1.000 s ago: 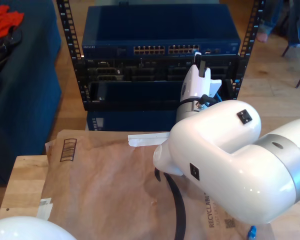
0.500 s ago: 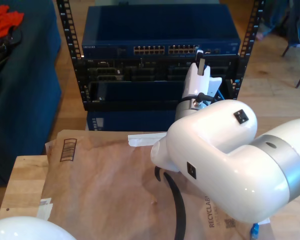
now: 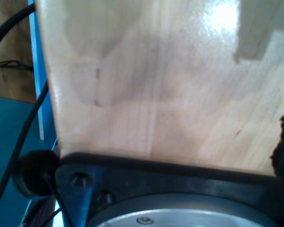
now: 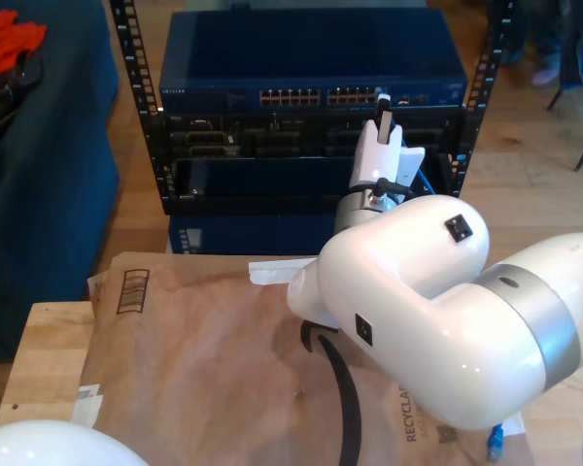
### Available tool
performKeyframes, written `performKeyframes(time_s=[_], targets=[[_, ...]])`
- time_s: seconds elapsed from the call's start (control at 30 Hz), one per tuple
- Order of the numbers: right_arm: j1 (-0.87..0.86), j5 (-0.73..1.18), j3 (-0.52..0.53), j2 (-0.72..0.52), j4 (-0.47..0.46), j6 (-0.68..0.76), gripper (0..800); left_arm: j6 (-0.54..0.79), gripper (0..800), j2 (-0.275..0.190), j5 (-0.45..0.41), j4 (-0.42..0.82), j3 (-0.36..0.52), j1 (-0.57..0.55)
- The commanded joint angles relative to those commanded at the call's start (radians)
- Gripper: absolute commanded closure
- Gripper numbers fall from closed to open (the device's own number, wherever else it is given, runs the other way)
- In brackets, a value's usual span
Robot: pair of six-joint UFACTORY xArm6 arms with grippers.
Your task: Grab the cable and plug it in
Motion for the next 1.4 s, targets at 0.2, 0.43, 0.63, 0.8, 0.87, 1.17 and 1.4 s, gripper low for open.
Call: performKeyframes(time_s=[0.2,0.43,0.63,0.8,0.87,1.17,1.4], targets=[[-0.002,0.002,0.0,0.002,0.0,-0.002,800,0.0,0,0.0,0.0,-0.002,0.0,0.002],[-0.002,0.003,-0.002,0.0,0.0,-0.002,800,0.0,0,0.0,0.0,0.0,0.0,0.0],[0.0,0.003,-0.003,0.0,-0.002,0.0,800,0.002,0,0.0,0.0,-0.002,0.0,0.0],[0.0,0.003,-0.006,0.0,-0.002,-0.002,800,0.0,0,0.0,0.0,0.0,0.0,0.0],[0.0,0.003,-0.008,0.0,-0.002,-0.002,800,0.002,0,0.0,0.0,-0.002,0.0,0.0],[0.0,0.011,-0.015,0.003,-0.003,-0.002,800,0.0,0,0.0,0.0,-0.002,0.0,0.0],[-0.003,0.012,-0.017,0.008,-0.005,-0.002,800,0.0,0,0.0,0.0,-0.002,0.0,0.0]])
